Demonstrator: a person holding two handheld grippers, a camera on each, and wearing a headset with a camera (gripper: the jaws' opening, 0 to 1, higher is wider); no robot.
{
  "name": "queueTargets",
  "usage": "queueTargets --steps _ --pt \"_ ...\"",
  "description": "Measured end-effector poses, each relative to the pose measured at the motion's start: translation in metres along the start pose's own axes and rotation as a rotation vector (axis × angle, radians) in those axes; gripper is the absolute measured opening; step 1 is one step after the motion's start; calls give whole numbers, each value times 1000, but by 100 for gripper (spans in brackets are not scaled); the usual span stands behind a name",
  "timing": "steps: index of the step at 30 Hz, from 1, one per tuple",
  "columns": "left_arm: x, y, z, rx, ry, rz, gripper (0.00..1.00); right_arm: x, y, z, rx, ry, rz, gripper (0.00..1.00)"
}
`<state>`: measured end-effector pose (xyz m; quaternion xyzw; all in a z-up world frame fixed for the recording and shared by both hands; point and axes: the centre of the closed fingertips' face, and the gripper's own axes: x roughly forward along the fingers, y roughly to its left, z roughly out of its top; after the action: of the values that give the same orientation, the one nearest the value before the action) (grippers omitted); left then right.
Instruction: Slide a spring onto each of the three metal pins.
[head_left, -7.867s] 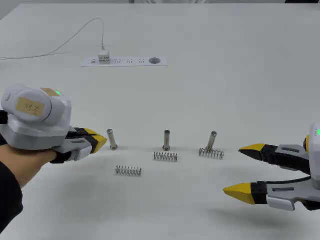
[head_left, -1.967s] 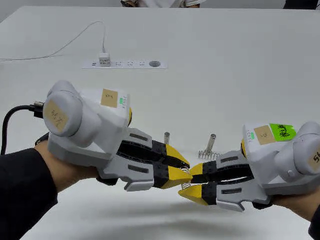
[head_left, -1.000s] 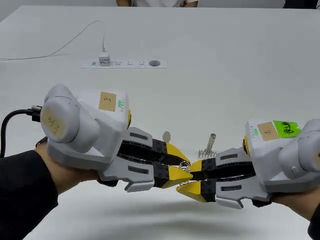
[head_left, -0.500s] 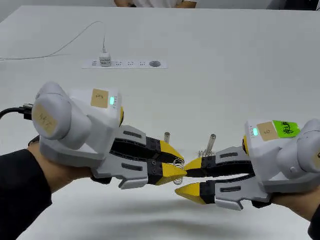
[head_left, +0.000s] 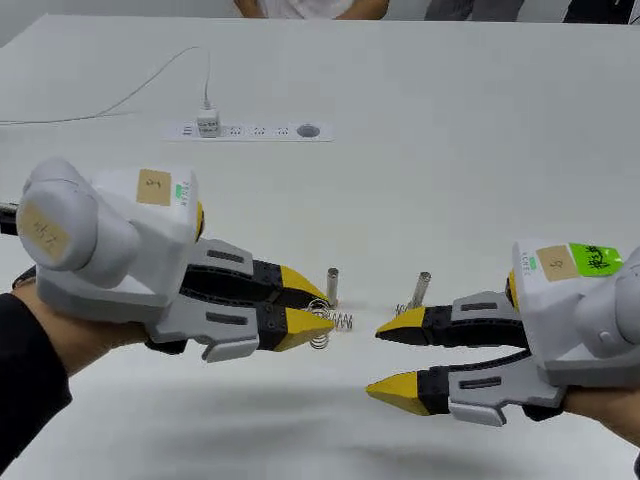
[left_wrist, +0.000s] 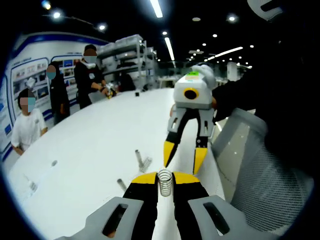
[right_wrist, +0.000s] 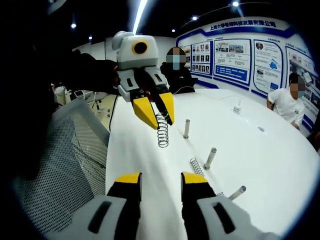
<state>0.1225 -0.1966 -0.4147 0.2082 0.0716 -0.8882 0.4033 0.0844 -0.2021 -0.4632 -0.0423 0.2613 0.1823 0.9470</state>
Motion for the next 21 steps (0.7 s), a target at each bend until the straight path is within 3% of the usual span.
queueTargets --steps 4,15,21 --pt "-9 10 -3 -5 2 34 10 -6 -4 -4 29 -4 -22 38" --pt "-34 38 -9 -32 4 126 10 -21 -12 -18 72 4 -72 39" --pt "-49 60 -11 -49 0 184 10 -26 -15 -22 89 6 -90 39"
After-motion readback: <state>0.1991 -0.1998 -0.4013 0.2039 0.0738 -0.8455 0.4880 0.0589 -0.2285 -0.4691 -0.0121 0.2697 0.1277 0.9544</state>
